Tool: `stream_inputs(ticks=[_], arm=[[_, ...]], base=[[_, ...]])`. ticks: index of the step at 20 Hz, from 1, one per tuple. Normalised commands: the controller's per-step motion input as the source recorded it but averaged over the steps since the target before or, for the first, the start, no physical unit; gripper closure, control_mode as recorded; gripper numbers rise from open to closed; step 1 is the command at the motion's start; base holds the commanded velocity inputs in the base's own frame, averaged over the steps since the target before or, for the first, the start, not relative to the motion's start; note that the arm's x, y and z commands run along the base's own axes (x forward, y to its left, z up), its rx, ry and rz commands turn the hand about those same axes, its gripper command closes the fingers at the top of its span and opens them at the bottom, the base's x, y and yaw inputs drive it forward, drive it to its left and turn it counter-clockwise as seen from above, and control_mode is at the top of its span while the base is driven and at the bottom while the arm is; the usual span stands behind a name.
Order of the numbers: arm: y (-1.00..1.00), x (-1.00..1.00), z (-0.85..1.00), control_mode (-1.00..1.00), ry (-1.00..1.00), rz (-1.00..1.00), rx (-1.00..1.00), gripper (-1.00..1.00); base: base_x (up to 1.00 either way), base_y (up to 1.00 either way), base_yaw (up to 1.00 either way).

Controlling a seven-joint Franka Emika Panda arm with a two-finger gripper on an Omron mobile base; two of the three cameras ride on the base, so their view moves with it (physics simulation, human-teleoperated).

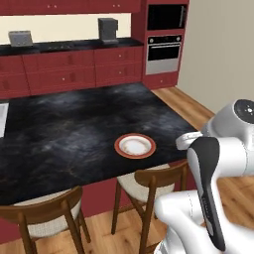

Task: Start the toaster. Once the lever pops up, take the bread to the plate on the dining counter.

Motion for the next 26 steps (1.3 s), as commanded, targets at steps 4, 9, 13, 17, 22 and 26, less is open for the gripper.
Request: stream_inputs(ticks=[4,9,13,17,22,26], arm=[[0.0,0.0,0.0,1.0,0.0,0.0,0.0,1.0],[0.0,0.0,0.0,1.0,0.0,0.0,0.0,1.0],[0.0,0.0,0.0,1.0,0.0,0.0,0.0,1.0],[0.0,0.0,0.0,1.0,0.0,0.0,0.0,1.0],[0.0,0.0,0.0,1.0,0.0,0.0,0.0,1.0],[0.0,0.0,0.0,1.0,0.0,0.0,0.0,1.0]], base=[[0.42,0.44,-0.04],[0.32,0.02,0.05],[0.43,0.0,0.17],[0.51,0.0,0.18],[0.67,0.0,0.15],[0.77,0.0,0.12]])
